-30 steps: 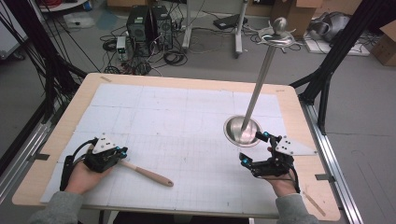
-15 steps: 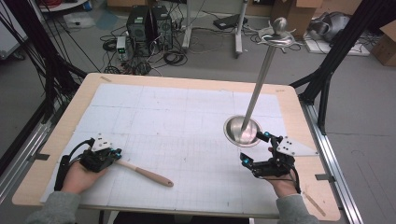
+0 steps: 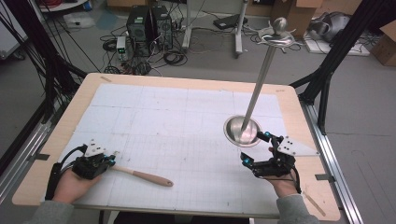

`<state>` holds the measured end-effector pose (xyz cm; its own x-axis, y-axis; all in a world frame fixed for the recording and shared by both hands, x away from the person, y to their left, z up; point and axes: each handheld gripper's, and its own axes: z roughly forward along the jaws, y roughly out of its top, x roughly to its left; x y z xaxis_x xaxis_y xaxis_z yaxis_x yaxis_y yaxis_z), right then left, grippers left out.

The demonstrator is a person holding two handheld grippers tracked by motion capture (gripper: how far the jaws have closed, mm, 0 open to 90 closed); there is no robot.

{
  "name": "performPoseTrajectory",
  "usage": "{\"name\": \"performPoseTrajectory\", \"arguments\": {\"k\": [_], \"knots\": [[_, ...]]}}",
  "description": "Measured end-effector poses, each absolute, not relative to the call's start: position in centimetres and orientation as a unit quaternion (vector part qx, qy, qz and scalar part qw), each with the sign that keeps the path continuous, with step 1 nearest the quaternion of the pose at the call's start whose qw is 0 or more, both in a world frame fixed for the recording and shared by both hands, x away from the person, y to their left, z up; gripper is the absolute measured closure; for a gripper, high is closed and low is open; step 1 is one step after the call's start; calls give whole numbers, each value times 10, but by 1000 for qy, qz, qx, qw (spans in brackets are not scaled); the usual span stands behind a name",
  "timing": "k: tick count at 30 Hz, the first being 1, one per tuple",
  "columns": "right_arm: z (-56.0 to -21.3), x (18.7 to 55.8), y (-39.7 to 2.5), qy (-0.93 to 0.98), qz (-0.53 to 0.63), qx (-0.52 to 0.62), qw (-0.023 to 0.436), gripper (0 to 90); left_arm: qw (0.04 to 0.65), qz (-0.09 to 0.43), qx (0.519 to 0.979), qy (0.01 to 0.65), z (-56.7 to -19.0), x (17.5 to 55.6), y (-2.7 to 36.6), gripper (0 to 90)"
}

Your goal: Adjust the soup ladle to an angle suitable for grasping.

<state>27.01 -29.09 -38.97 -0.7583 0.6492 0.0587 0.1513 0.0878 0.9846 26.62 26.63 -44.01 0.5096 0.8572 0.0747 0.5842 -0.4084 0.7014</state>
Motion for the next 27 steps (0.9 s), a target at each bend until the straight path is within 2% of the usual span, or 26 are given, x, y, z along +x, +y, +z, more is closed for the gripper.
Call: {"name": "performPoseTrajectory", "arguments": {"k": [11,17,22,27], "knots": [[-390,271,-289,711,611,280,205,1,299,226,799,469,-439,246,267,900],[-390,271,-289,712,611,280,204,1,339,239,782,465,-435,246,268,899],[-390,272,-289,712,610,282,204,1,388,237,787,416,-426,237,255,899],[-391,272,-288,713,609,280,204,1,429,210,800,364,-419,228,229,898]]}}
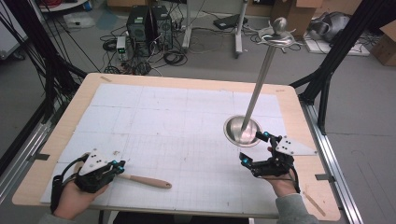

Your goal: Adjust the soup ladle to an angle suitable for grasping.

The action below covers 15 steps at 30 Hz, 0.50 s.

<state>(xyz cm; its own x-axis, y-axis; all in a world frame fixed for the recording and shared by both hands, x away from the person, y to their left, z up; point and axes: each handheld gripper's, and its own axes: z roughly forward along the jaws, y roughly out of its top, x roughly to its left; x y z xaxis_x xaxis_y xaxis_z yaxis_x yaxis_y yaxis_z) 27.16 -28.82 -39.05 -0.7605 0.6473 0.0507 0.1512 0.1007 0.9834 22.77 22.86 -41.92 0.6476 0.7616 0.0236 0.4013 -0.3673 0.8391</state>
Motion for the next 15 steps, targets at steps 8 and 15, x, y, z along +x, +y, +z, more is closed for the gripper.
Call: {"name": "performPoseTrajectory", "arguments": {"k": [8,15], "knots": [[-390,271,-288,713,609,280,205,1,448,154,833,285,-419,211,173,898],[-390,271,-288,713,610,280,204,1,440,137,854,242,-429,206,147,898]]}}
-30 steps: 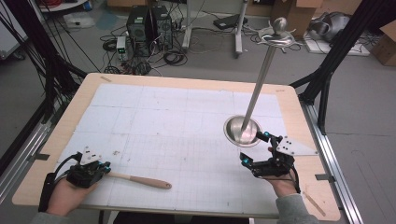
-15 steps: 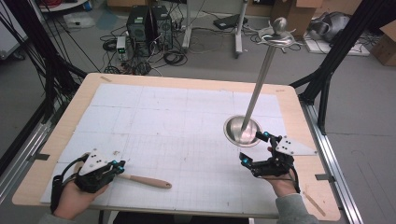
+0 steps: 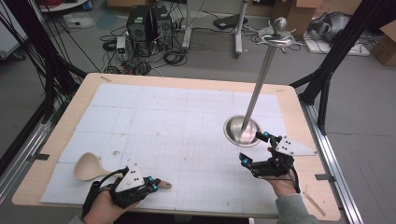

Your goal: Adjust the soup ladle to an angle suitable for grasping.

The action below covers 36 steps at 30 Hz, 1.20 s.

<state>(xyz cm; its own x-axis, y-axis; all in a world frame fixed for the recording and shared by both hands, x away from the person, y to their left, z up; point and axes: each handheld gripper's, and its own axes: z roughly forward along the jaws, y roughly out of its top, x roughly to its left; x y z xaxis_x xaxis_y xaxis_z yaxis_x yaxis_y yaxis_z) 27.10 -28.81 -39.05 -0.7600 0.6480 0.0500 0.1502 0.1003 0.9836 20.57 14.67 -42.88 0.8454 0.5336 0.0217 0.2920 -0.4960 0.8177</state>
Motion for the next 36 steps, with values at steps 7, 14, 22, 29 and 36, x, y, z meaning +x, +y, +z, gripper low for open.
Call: {"name": "performPoseTrajectory", "arguments": {"k": [7,14,22,29,36], "knots": [[-390,271,-288,714,608,280,205,1,431,126,866,218,-437,205,131,898],[-390,271,-289,713,610,279,206,1,426,115,872,212,-443,213,119,898],[-390,271,-289,712,611,280,203,1,412,105,881,206,-449,216,114,899],[-390,270,-289,712,612,278,205,1,414,116,878,209,-451,219,116,899],[-390,269,-290,712,611,281,203,1,419,123,874,212,-452,224,118,900]]}}
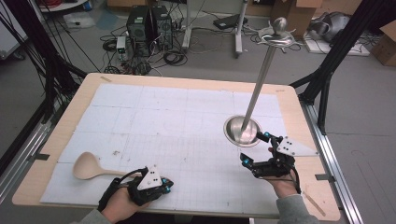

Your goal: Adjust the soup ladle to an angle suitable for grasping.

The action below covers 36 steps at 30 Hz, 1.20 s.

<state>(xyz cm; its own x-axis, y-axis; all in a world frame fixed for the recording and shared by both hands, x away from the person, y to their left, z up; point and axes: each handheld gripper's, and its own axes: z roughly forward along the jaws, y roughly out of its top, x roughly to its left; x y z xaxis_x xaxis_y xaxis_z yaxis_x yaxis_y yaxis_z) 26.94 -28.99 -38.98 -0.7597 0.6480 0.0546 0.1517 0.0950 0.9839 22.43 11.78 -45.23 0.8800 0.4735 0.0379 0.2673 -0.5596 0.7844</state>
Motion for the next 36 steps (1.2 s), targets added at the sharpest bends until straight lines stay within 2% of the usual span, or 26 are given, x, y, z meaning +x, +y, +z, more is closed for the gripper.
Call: {"name": "performPoseTrajectory", "arguments": {"k": [36], "knots": [[-390,270,-289,712,610,281,203,1,414,158,858,259,-453,269,119,899]]}}
